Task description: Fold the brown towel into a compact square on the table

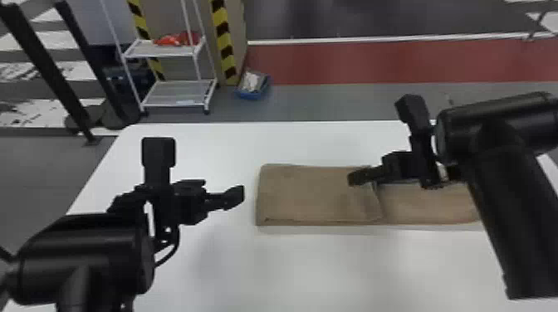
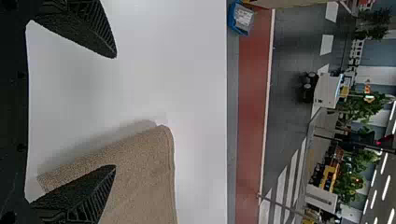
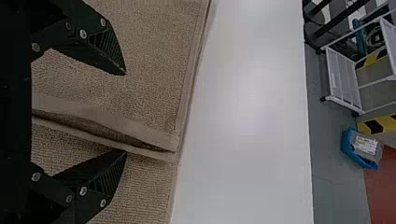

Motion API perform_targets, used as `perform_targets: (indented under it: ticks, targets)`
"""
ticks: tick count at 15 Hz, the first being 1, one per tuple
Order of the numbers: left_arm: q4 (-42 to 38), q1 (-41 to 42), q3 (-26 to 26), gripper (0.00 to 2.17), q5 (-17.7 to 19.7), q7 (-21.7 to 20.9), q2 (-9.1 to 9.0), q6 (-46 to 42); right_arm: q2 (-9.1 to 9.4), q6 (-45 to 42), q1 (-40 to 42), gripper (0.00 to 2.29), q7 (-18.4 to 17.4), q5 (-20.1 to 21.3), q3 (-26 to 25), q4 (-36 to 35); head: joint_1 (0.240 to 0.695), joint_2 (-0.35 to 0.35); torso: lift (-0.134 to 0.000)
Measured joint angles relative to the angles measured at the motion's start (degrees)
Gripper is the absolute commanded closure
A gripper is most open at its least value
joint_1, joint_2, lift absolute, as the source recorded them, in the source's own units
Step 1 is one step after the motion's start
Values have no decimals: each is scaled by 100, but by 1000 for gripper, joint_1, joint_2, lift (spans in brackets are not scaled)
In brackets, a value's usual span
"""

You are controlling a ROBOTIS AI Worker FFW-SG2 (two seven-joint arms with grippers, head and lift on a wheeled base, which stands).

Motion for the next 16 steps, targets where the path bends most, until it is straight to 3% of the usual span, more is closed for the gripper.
perform_targets:
  ticks: [3, 5, 8, 10, 12, 14, 16]
  targets:
    - [-7, 3, 10, 33, 0, -6, 0, 0, 0, 75, 5, 394, 0, -4, 93, -40, 695, 115, -124]
    - [-2, 13, 14, 36, 0, -18, 0, 0, 0, 62, 11, 589, 1, 4, 201, -26, 695, 120, -124]
    - [9, 18, 22, 36, 7, -18, 0, 0, 0, 91, 14, 603, 7, 43, 248, -23, 695, 122, -124]
    - [18, 19, 24, 36, 4, -18, 0, 0, 0, 184, 48, 1180, 36, 85, 265, -48, 695, 122, -124]
    - [36, 19, 24, 36, 2, -15, 0, 0, 0, 350, 134, 1305, 45, 97, 252, -186, 695, 122, -124]
    - [66, 19, 48, 36, 3, -18, 0, -64, 0, 514, 237, 1625, 52, 93, 212, -390, 695, 124, -124]
    - [104, 16, 64, 36, 3, -18, 0, -130, 1, 614, 251, 1625, 44, 64, 127, -503, 695, 124, -124]
